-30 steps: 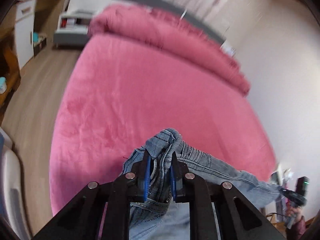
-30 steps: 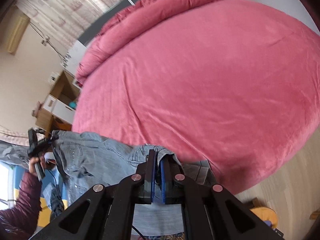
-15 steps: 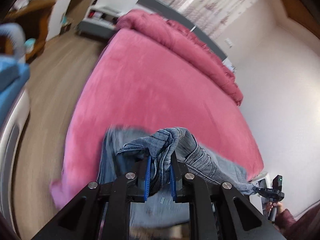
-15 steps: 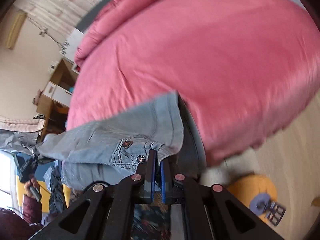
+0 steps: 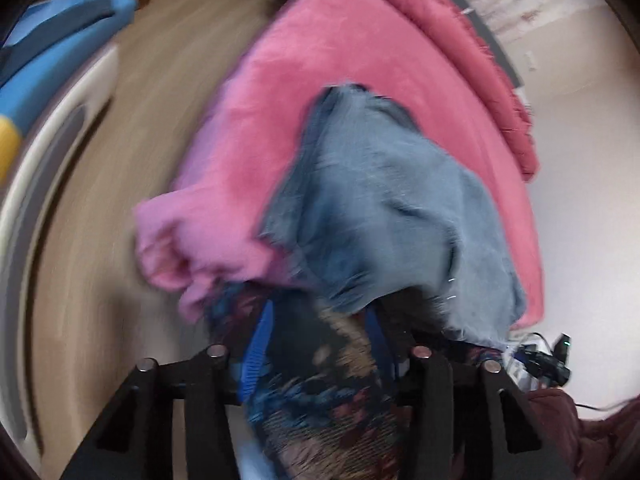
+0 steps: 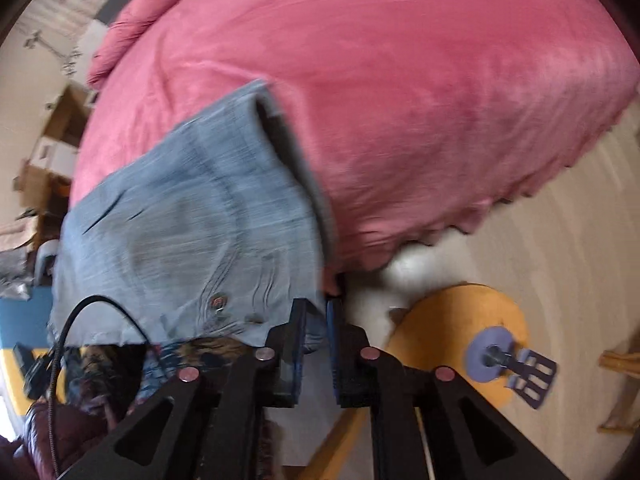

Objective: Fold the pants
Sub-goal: 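Fold the legs over onto the waistband and open both grippers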

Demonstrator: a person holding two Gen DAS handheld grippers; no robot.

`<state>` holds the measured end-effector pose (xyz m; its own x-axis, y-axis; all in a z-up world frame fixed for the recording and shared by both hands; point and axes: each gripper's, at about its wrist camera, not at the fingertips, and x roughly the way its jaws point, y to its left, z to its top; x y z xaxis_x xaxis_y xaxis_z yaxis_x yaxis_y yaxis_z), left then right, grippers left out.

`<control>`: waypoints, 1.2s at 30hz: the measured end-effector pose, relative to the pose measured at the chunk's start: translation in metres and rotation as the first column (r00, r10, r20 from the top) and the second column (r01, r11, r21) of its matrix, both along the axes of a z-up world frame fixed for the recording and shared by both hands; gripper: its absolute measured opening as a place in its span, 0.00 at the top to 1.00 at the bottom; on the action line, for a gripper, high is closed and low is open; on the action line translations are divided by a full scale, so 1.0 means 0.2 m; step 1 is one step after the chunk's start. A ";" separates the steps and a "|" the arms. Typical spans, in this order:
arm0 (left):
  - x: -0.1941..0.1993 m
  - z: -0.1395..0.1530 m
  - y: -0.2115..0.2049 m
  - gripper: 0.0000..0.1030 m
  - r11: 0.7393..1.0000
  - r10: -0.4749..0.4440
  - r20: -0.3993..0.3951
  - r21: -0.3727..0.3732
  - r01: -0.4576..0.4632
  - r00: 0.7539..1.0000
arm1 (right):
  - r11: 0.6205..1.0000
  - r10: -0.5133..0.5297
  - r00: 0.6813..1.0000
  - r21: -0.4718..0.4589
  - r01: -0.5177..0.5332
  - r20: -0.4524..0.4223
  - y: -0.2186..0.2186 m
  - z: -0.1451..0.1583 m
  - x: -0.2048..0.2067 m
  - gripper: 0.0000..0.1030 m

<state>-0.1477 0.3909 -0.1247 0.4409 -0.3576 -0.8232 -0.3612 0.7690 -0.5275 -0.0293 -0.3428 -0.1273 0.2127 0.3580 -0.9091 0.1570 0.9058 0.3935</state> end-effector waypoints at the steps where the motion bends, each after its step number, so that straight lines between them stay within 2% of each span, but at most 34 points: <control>1: -0.03 0.01 0.03 0.50 1.000 0.014 -0.012 0.002 -0.014 1.000 | 1.000 -0.015 1.000 -0.008 0.015 -0.002 -0.03 0.01 -0.02 0.69; 2: -0.06 0.02 0.05 0.49 1.000 0.027 -0.018 -0.009 -0.027 0.999 | 0.998 -0.034 0.999 -0.050 0.035 0.015 -0.07 0.05 -0.02 0.69; 3: -0.09 0.03 0.08 0.44 0.999 0.044 -0.021 -0.019 -0.045 0.999 | 0.998 -0.040 0.998 -0.050 0.042 0.040 -0.08 0.08 -0.02 0.68; 5: -0.12 0.06 0.14 0.41 0.994 0.106 -0.019 -0.023 -0.106 0.994 | 0.998 -0.067 0.995 -0.004 0.067 0.080 -0.09 0.13 0.00 0.67; 6: -0.12 0.08 0.17 0.41 0.988 0.142 0.005 -0.054 -0.141 0.990 | 0.996 -0.086 0.992 0.033 0.083 0.095 -0.08 0.14 0.03 0.63; 8: -0.08 0.13 0.22 0.33 0.974 0.206 0.070 -0.106 -0.198 0.976 | 0.995 -0.091 0.990 0.048 0.087 0.108 -0.05 0.14 0.07 0.59; 10: 0.00 0.16 0.24 0.11 0.961 0.244 0.112 -0.161 -0.225 0.963 | 0.996 -0.079 0.990 0.052 0.073 0.116 0.03 0.13 0.13 0.58; 12: 0.12 0.15 0.21 0.11 0.971 0.213 0.110 -0.132 -0.198 0.971 | 0.998 -0.055 0.991 0.048 0.050 0.124 0.13 0.12 0.17 0.48; 13: 0.21 0.12 0.19 0.11 0.978 0.195 0.086 -0.089 -0.188 0.977 | 0.998 -0.046 0.990 0.041 0.041 0.131 0.16 0.12 0.19 0.46; 16: 0.36 0.04 0.18 0.11 0.983 0.161 0.056 -0.094 -0.155 0.985 | 1.000 -0.001 0.990 0.005 0.000 0.144 0.24 0.11 0.23 0.42; 18: 0.45 0.00 0.18 0.11 0.987 0.138 0.049 -0.092 -0.133 0.989 | 1.000 -0.008 0.987 -0.001 0.008 0.160 0.23 0.11 0.26 0.38; 20: 0.52 0.00 0.16 0.12 0.992 0.113 0.039 -0.051 -0.111 0.993 | 0.999 -0.037 0.984 0.011 0.036 0.175 0.20 0.10 0.28 0.38; 22: 0.58 0.01 0.09 0.13 0.999 0.035 0.053 -0.017 -0.034 0.998 | 0.999 -0.052 0.980 0.024 0.048 0.192 0.18 0.10 0.30 0.37; 23: 0.62 0.01 0.05 0.13 1.000 -0.010 0.047 0.024 0.009 0.999 | 0.998 -0.055 0.979 0.026 0.051 0.196 0.17 0.10 0.32 0.36; 26: 0.68 -0.05 -0.04 0.15 0.992 -0.089 -0.022 0.093 0.091 0.996 | 0.998 -0.056 0.977 0.045 0.047 0.205 0.16 0.08 0.38 0.35; 28: 0.69 -0.07 -0.06 0.16 0.985 -0.117 -0.041 0.125 0.121 0.992 | 0.998 -0.037 0.979 0.050 0.028 0.198 0.16 0.05 0.41 0.33; 30: 0.70 -0.07 -0.05 0.17 0.988 -0.103 -0.048 0.110 0.107 0.994 | 0.995 -0.022 0.979 0.099 0.002 0.202 0.17 0.02 0.44 0.33; 32: 0.70 -0.07 -0.04 0.27 0.986 -0.114 -0.053 0.114 0.120 0.992 | 0.994 0.017 0.976 0.103 -0.040 0.215 0.19 0.02 0.45 0.33; 33: 0.70 -0.07 -0.04 0.40 0.984 -0.121 -0.051 0.127 0.126 0.991 | 0.992 0.049 0.973 0.106 -0.074 0.224 0.22 0.00 0.47 0.33; 34: 0.71 -0.06 -0.04 0.49 0.981 -0.129 -0.042 0.142 0.134 0.991 | 0.990 0.063 0.973 0.106 -0.088 0.222 0.24 -0.01 0.49 0.33; 36: 0.71 -0.06 -0.05 0.57 0.978 -0.130 -0.030 0.159 0.134 0.991 | 0.991 0.092 0.973 0.073 -0.110 0.213 0.29 -0.05 0.53 0.33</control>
